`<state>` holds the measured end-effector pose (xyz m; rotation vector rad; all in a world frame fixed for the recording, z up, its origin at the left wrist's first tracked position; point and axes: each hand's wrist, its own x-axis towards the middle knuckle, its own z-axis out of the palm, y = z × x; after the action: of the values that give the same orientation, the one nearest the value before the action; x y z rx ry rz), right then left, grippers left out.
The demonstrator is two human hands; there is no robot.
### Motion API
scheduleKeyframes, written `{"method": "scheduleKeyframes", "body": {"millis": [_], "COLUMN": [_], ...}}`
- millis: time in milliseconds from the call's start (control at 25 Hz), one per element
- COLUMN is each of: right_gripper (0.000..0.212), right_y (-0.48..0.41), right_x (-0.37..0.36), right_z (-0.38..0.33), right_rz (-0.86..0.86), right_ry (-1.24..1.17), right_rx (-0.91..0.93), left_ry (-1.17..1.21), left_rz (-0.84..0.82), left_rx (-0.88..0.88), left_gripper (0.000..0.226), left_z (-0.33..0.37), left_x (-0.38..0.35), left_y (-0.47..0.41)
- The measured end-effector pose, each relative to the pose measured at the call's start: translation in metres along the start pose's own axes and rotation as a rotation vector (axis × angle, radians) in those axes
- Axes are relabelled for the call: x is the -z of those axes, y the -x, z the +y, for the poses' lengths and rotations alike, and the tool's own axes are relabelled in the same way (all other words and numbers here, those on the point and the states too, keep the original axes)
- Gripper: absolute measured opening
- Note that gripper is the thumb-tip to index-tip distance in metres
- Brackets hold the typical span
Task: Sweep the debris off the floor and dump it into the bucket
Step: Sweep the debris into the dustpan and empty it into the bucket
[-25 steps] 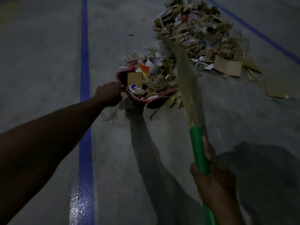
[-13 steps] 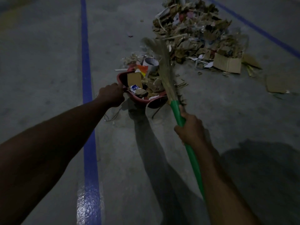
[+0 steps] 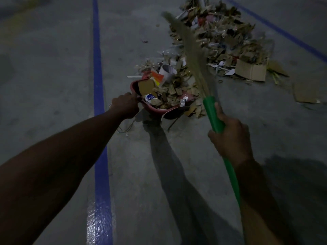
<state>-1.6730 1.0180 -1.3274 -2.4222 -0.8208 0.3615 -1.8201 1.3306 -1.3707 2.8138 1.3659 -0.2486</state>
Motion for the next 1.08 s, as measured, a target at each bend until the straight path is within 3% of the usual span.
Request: {"method": "scheduleKeyframes", "body": {"millis": [160, 280, 480, 680, 880, 1080], "right_gripper": [0.079, 0.078, 0.088, 0.082, 0.091, 0.079], "right_y": [-0.067, -0.068, 0.026, 0.094, 0.043, -0.023], "right_x": [-0.030, -0.064, -0.080, -0.045, -0.009, -0.013], "right_z": [-0.032, -0.042, -0.017, -0.005, -0.008, -0.021], "right_rz": [-0.081, -0.176, -0.195, -0.067, 0.016, -0.161], "right_ry": [0.001, 0.010, -0.063, -0.120, -0.133, -0.075], "right_rx": [0.042, 0.056, 0.089, 0.110, 0.094, -0.017], "left_ry": [-0.012, -0.003, 0.008, 0.015, 0.011, 0.006], "left_rz": [0.005, -0.002, 0.003, 0.008, -0.024, -0.037], "left_rx": [0.012, 0.033, 0.027, 0.028, 0.044, 0.033], "left_gripper": [0.044, 0.043, 0.044, 0.045, 0.045, 0.044], "left_z": [0.000, 0.001, 0.000, -0.001, 0.004, 0.005], "left_x": [-0.003, -0.006, -0.007, -0.011, -0.002, 0.002], "left_y": [-0.002, -0.002, -0.005, -0.004, 0.002, 0.007]}}
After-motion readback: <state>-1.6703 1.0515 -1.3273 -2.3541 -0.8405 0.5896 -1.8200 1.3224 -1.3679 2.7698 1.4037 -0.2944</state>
